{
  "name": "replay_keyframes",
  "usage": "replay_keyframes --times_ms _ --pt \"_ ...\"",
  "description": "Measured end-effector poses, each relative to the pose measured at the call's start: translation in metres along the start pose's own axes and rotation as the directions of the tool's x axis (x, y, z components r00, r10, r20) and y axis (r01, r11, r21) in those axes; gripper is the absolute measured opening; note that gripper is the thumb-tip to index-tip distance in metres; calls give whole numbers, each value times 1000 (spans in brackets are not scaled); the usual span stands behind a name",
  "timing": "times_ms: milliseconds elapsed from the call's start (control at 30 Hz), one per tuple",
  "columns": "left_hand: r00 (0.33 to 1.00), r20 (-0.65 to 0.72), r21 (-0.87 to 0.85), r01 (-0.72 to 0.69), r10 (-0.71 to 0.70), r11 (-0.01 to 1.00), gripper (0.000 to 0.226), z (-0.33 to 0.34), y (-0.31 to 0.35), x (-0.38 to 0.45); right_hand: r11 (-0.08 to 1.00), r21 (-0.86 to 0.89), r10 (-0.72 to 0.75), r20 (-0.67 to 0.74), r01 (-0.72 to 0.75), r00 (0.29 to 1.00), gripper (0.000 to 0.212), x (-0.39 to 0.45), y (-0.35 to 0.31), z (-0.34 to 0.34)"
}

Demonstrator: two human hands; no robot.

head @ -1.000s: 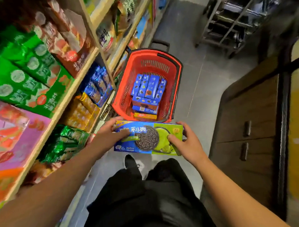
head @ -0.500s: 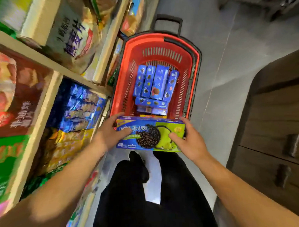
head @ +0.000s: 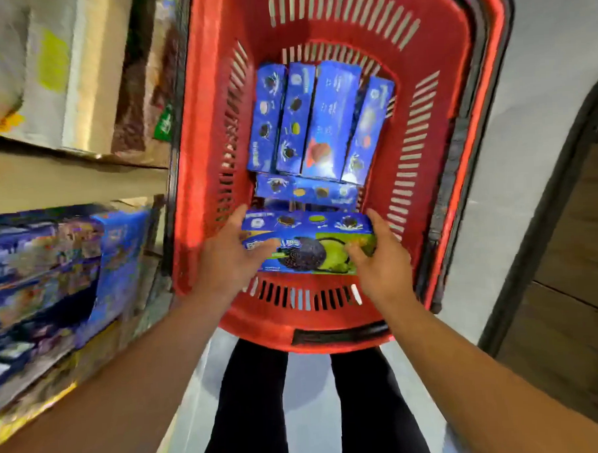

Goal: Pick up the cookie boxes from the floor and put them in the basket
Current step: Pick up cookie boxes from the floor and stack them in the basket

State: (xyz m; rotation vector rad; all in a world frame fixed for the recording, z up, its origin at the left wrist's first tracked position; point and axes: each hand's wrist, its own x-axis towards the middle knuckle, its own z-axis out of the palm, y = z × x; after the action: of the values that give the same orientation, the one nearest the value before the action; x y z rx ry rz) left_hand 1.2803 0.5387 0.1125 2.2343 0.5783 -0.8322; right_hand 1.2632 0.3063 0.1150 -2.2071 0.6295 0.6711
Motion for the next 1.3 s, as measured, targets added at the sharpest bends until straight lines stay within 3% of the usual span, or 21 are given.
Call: replay_keyframes --times_ms 67,233,400,533,600,767,833,1033,1200,1300 --pt "998 0 -89 68 -68 994 90 22 -10 22 997 45 69 1 -69 998 66 15 14 23" --pt "985 -7 -260 167 -175 951 54 63 -19 55 927 259 287 -26 -270 958 57 43 25 56" --pt "967 -22 -451 218 -255 866 67 82 -26 81 810 425 452 -11 -405 892 62 71 34 75" --pt "964 12 -558 226 -265 798 59 84 -29 104 718 507 522 59 -476 851 60 91 39 83" --pt "965 42 -594 233 -259 770 61 83 -32 114 697 527 520 95 -486 849 60 101 40 85" --pt "982 78 -520 190 -175 833 41 81 -30 118 717 490 484 164 -497 860 78 112 42 86" --pt "984 79 -522 175 -157 834 36 78 -25 111 728 483 468 167 -486 868 74 110 40 84" --pt "993 30 -542 112 -114 833 16 49 -8 81 888 323 312 94 -326 945 62 65 13 59" --pt "995 84 -273 -24 49 962 64 -3 4 18 994 80 66 46 -70 997 62 -21 -27 13" --pt "971 165 -24 -174 176 984 55 -46 39 -34 999 17 35 -1 -35 999 62 -80 -53 -30"
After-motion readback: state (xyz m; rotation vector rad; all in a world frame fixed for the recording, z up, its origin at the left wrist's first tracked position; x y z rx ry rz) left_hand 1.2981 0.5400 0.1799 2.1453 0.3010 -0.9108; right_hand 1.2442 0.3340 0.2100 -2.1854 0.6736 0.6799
